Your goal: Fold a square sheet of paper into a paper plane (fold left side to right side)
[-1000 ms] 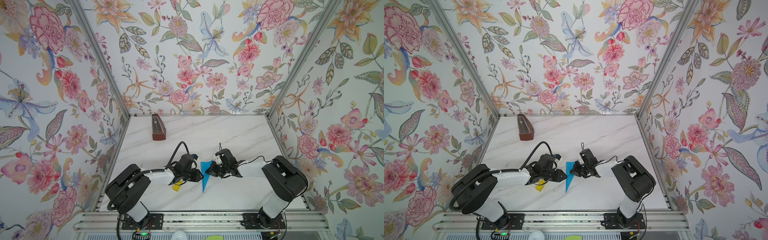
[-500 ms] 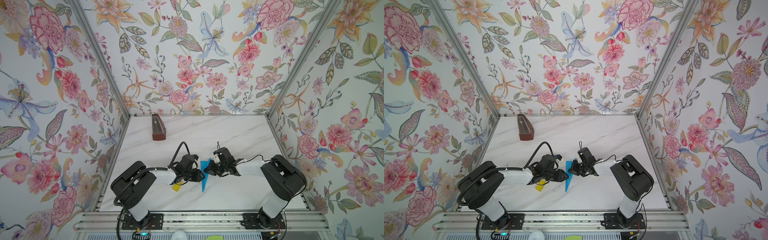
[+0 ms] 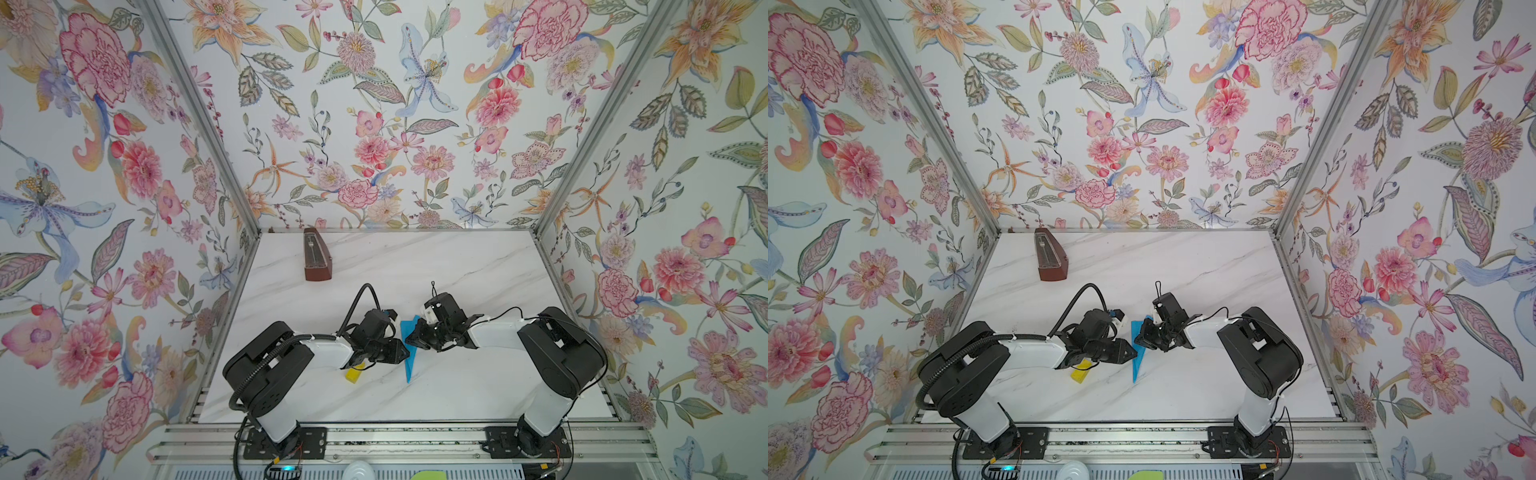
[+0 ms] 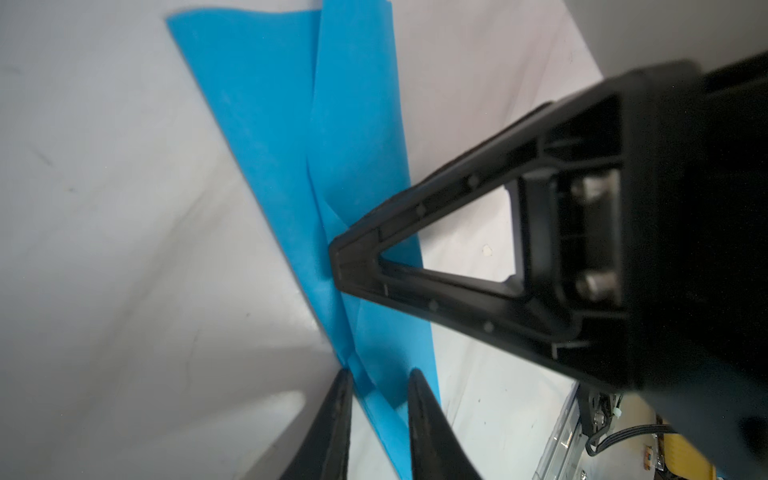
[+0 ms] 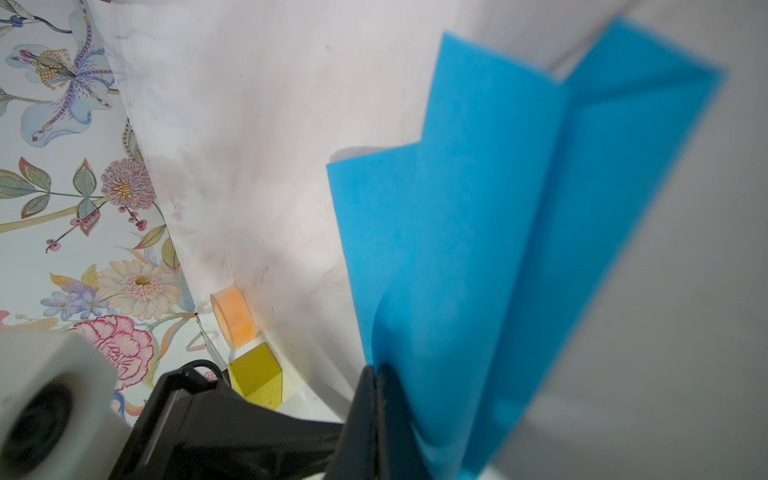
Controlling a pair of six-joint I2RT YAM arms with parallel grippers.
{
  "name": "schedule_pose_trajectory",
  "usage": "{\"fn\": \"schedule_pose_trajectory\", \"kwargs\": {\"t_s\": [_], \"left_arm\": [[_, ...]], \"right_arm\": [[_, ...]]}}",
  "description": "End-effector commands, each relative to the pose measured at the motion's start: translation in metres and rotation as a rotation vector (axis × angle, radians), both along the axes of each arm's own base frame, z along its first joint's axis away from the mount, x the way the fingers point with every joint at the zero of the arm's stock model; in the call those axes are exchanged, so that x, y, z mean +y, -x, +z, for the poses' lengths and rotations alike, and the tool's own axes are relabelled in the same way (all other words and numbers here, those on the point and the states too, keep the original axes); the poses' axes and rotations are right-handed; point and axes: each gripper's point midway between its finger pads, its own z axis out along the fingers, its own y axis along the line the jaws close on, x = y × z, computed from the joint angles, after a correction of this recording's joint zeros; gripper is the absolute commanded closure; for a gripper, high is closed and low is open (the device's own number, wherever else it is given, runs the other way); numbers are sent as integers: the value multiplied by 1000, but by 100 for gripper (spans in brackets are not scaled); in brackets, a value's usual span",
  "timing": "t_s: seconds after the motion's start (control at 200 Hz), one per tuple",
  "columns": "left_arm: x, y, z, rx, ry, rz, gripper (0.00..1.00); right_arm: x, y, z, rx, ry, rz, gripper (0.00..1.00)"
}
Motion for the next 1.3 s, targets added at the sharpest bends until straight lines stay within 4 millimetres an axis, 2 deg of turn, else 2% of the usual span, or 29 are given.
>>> {"fn": "schedule_pose_trajectory", "kwargs": {"t_s": [0.0,0.39,0.611,0.826,1.051,1.296], "left_arm": [[5,2,-9,22,-46,-2,72],[6,2,-7,23,-46,-4,67],[5,3,-8,26,-47,-6,67],[6,3,-12,35,-57,-4,69],[8,4,-13,36,-67,-3,75],[8,5,-14,44,-68,-5,75]], "right_arm": [[-1,-2,-5,-4,33,3,100],[-4,-4,-13,5,42,-23,100],[-4,-8,-11,-1,17,-61,100],[0,-10,-8,-7,-13,-81,100],[-5,-7,-18,10,0,-97,100],[-10,-8,-23,10,14,-139,100]]}}
